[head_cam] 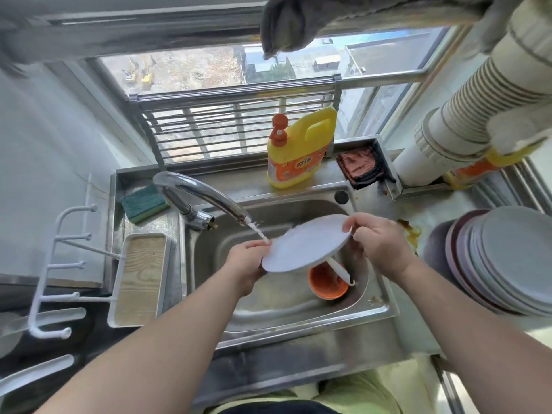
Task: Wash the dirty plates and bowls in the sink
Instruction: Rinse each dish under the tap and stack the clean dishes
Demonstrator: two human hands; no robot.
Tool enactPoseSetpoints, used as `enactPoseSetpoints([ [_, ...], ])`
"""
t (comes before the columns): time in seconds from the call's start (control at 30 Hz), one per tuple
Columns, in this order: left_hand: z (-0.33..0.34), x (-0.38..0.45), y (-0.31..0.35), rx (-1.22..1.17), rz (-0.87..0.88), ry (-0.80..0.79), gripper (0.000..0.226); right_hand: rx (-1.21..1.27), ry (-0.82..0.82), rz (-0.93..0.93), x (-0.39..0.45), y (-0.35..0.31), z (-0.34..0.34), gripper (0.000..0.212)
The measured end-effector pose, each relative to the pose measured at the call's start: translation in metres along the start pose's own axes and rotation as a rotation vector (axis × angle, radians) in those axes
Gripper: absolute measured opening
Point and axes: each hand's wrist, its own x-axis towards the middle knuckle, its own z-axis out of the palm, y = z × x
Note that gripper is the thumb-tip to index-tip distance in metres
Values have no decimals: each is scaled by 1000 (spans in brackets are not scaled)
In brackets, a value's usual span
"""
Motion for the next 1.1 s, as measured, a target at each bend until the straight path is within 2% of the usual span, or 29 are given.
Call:
enactPoseSetpoints([
  [0.03,-4,-1,0,-3,-64,-30,12,56,-83,13,-1,1,-2,21],
  [0.1,-15,-1,-4,-45,-173,-49,28,14,-206,-6,0,6,-2,8],
  [0.13,-22,-1,-5,-65,-205,-59,30,-22,-219,-12,3,9,0,11],
  [0.23,-31,-5,-12,-54,-182,-89,18,-2,-122,66,11,22,16,28],
  [0.37,-30,-8,-22,-51,-69,-101,31,66,-42,304,16,39,40,47],
  [0.5,-24,-13,-24,6,50,-86,32,185,-7,587,10,62,64,50],
  [0.57,-21,-17,-20,-13,65,-80,33,189,9,643,7,71,78,53],
  [0.8,-29,-18,2,-132,100,-8,34,364,84,819,12,76,127,42],
  [0.93,-52,-17,8,-148,104,33,33,312,69,819,20,60,147,48],
  [1.1,-85,-4,-3,-139,82,170,29,243,35,584,24,45,165,57],
])
